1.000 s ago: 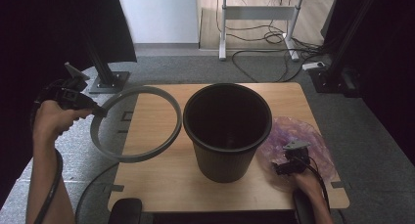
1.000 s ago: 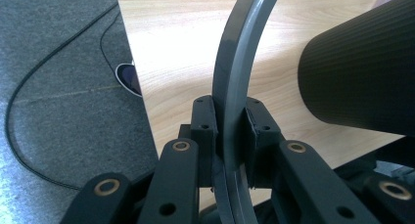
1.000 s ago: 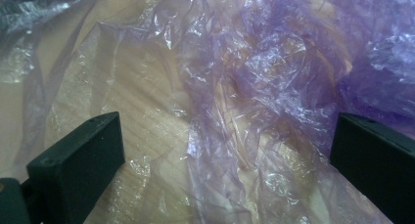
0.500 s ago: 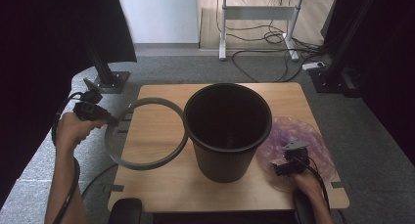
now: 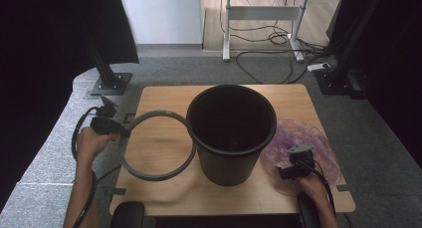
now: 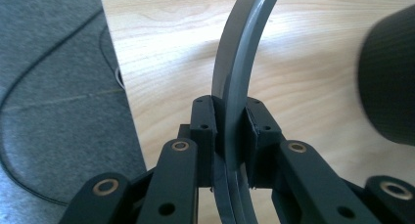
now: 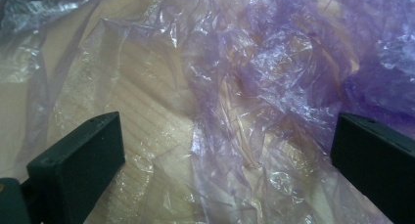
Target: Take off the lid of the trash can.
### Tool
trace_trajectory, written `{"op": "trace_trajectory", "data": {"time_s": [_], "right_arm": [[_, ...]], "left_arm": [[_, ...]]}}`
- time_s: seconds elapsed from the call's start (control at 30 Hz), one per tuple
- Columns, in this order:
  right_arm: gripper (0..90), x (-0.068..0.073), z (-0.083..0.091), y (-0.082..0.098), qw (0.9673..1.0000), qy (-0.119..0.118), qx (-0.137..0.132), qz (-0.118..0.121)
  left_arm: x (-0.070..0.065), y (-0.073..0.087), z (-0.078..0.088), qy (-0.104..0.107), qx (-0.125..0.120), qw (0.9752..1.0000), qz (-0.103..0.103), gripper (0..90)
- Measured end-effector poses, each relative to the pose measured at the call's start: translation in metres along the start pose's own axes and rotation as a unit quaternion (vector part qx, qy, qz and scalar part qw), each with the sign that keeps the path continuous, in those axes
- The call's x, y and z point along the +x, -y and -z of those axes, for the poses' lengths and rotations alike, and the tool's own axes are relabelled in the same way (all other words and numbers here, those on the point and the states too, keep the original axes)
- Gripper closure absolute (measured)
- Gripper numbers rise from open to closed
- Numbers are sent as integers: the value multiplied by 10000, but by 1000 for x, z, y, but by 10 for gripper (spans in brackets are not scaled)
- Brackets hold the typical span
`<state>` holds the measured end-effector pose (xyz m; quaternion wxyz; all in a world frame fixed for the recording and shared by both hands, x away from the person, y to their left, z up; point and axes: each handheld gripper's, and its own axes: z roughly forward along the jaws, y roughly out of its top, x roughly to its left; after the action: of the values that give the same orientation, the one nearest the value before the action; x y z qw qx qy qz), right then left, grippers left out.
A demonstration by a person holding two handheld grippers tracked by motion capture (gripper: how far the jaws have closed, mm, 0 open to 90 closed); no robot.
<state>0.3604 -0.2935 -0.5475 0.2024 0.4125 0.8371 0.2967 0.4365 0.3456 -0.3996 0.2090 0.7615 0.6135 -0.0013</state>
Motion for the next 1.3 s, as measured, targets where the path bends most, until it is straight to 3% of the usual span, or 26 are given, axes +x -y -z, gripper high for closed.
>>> {"op": "trace_trajectory", "data": {"time_s": [0.57,0.83,0.93,1.03,1.1,1.2,1.3], "right_arm": [[0,1,0,0,10000,12,-7,20],[0,0,0,1,10000,-13,-13,-22],[0,0,0,1,10000,-10,-21,-31],[0,0,0,1,10000,-10,-28,-34],[0,0,-1,1,10000,-11,-30,-36],[0,0,-1,1,10000,-19,-36,-51],[0,0,-1,1,10000,-17,-43,-49]], "left_arm": [[11,19,-77,-345,67,9993,96,767],[13,27,-94,-477,26,9988,81,759],[14,32,-102,-535,-55,9986,-24,726],[9,36,-106,-610,-340,9974,-191,677],[7,37,-107,-639,-405,9968,-261,647],[3,43,-111,-715,-736,9934,-511,543],[3,48,-115,-666,-1064,9902,-604,442]]}}
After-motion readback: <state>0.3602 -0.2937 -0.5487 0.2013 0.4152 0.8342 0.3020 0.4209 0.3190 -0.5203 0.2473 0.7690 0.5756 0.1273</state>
